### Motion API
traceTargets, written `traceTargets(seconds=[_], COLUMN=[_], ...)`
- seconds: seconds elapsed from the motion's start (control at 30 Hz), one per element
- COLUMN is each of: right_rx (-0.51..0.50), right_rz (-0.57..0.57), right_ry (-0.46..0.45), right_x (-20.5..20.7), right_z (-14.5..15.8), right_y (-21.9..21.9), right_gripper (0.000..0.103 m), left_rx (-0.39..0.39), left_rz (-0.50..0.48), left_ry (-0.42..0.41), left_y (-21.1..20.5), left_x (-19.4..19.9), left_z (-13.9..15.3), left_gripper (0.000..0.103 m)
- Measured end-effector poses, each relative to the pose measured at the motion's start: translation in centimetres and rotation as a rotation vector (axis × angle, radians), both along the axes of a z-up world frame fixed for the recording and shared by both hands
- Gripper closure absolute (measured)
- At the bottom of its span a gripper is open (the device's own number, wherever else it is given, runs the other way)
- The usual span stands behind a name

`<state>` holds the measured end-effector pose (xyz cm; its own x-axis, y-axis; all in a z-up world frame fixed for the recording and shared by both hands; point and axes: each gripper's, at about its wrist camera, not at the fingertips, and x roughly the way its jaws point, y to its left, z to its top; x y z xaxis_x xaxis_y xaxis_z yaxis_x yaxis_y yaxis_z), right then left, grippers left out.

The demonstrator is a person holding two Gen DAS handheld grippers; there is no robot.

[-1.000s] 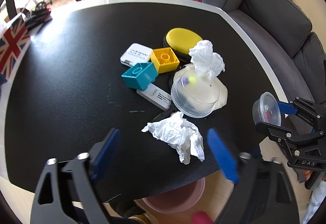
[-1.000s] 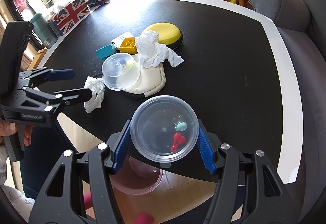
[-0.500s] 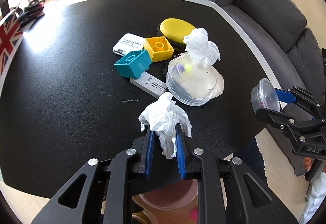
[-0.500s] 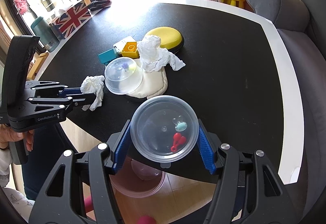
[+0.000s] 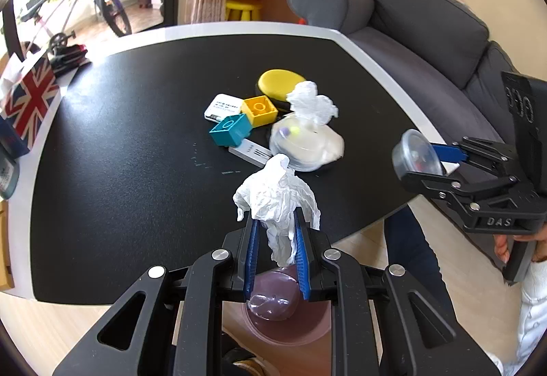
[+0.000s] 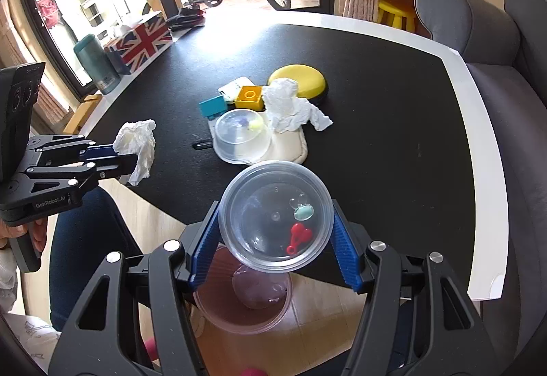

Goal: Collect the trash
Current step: 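Carry the tissue over the pink wastebasket and open the left gripper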

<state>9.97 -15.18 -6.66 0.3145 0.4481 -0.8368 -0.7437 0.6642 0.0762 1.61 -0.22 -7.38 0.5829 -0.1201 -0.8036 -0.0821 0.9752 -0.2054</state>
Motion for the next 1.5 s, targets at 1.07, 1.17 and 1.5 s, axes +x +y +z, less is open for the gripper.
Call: traceTargets(seconds=[1.07, 1.17, 1.5], right_rx=[0.021, 0.03, 0.036], right_rz=[0.068, 0.054, 0.012], right_ry=[0.112, 0.106, 0.093], right_x=[-7.6, -7.3, -6.6], right_z=[-4.7, -4.4, -3.8], right_y=[-1.1, -1.5, -3.1], right_gripper=[0.016, 0.014, 0.013], left_rx=[-0.051, -0.046, -0.032], left_rz=[-0.063, -0.073, -0.113], left_ry=[0.05, 0.052, 0.072], left_y=[-3.5, -3.8, -5.1], left_x=[-5.7, -5.4, -4.6], left_z=[-3.7, -3.7, -4.2], left_gripper=[0.084, 0.084, 0.084])
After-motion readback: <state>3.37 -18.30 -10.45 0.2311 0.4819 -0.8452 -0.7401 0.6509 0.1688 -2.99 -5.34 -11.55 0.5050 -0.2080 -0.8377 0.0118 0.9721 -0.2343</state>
